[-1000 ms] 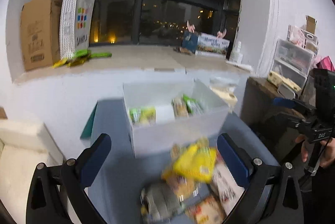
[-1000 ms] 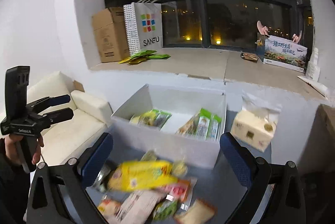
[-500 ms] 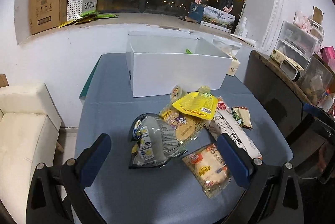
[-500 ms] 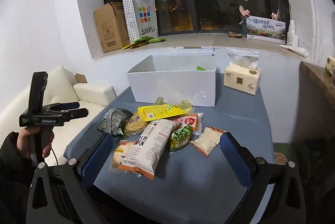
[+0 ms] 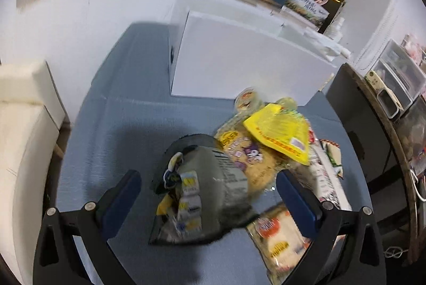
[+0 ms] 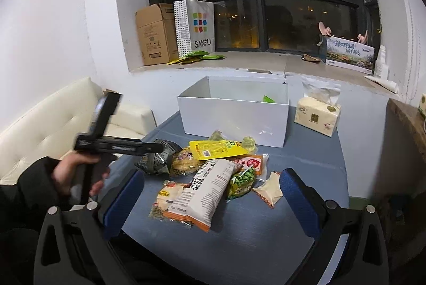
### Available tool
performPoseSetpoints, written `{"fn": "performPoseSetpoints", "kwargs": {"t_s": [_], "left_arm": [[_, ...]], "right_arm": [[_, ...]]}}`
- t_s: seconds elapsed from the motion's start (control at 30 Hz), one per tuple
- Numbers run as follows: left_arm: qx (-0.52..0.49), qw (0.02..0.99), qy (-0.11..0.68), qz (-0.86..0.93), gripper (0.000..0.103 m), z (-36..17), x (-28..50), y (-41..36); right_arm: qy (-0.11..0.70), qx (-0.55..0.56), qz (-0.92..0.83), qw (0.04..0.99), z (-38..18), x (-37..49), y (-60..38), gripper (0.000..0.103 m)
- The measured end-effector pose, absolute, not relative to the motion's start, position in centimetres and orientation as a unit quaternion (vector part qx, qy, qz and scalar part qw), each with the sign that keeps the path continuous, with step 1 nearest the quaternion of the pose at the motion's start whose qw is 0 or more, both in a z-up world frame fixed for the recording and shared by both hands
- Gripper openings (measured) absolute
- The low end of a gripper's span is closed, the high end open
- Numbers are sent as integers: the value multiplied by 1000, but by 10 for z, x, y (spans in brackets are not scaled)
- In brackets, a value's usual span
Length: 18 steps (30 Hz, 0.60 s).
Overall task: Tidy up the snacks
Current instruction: 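Grasp the grey snack bag with the left tool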
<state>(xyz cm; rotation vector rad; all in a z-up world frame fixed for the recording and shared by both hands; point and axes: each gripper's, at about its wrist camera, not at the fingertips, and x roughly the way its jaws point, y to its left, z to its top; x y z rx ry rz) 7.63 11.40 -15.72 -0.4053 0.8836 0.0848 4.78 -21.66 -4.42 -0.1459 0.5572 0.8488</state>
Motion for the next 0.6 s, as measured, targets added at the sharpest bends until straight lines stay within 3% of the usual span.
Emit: {"fn": "performPoseSetpoints", "kwargs": {"t_s": [0.2,0.27,0.6], "left_arm": [[-174,867,463,55,101,-178,90,114],[-190,871,452,33,68,-179,86,114],[-163,919,356,43,64,-124,34,115]], "right_arm": [[263,-82,415,867,-43,41,-210,103],[265,-87,418,864,-44,40,-207,103],[308,-104,417,849,-62,49,-193,103]]}}
